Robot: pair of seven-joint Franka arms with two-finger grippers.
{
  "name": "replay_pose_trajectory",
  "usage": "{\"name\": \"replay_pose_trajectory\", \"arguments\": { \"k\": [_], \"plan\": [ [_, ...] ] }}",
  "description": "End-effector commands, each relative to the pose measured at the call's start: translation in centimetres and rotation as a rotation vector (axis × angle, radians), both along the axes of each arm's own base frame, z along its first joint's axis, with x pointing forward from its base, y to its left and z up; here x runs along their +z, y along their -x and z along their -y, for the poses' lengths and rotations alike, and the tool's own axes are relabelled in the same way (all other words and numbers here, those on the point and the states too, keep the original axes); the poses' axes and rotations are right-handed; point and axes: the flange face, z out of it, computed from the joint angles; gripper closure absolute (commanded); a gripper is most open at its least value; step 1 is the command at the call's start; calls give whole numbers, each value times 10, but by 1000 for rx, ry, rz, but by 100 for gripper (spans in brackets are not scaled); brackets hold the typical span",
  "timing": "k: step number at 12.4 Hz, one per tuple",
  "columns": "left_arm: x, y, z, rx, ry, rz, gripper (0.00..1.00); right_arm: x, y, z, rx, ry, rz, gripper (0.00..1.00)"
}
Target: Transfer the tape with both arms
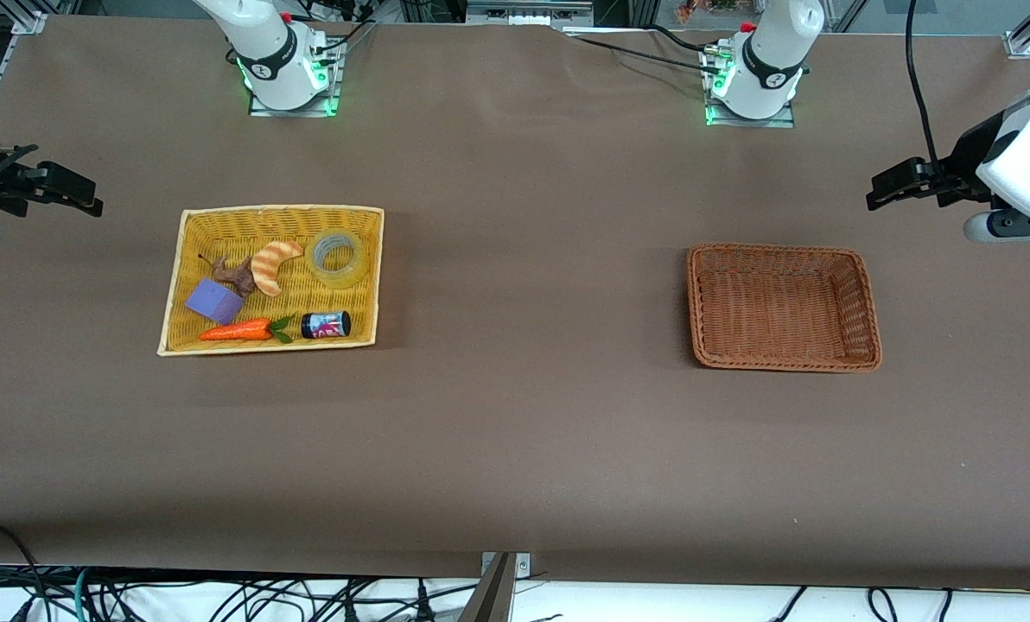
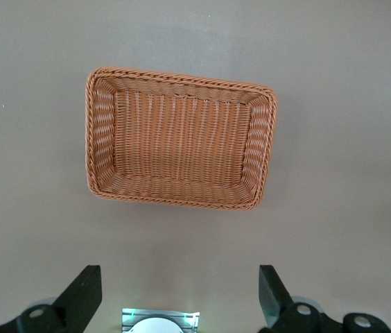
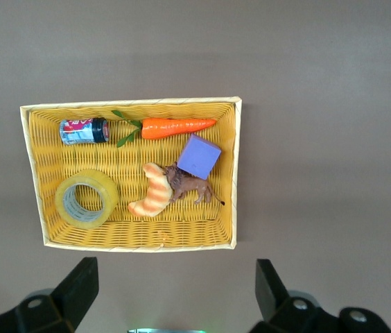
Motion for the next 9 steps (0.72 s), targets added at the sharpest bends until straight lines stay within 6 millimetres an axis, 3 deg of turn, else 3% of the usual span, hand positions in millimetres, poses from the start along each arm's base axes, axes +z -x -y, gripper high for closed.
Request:
{"name": "replay_pose_trajectory", "arguments": {
  "k": [1, 6, 9],
  "plan": [
    [5, -5, 1, -20, 29, 15, 0, 5, 7, 2, -16, -11, 9, 0],
    [5, -5, 1, -20, 29, 15, 0, -1, 6, 31, -57, -20, -2, 0],
    [6, -5, -1, -15, 32, 15, 0, -5, 3, 30, -58, -20, -6, 0]
  ]
}}
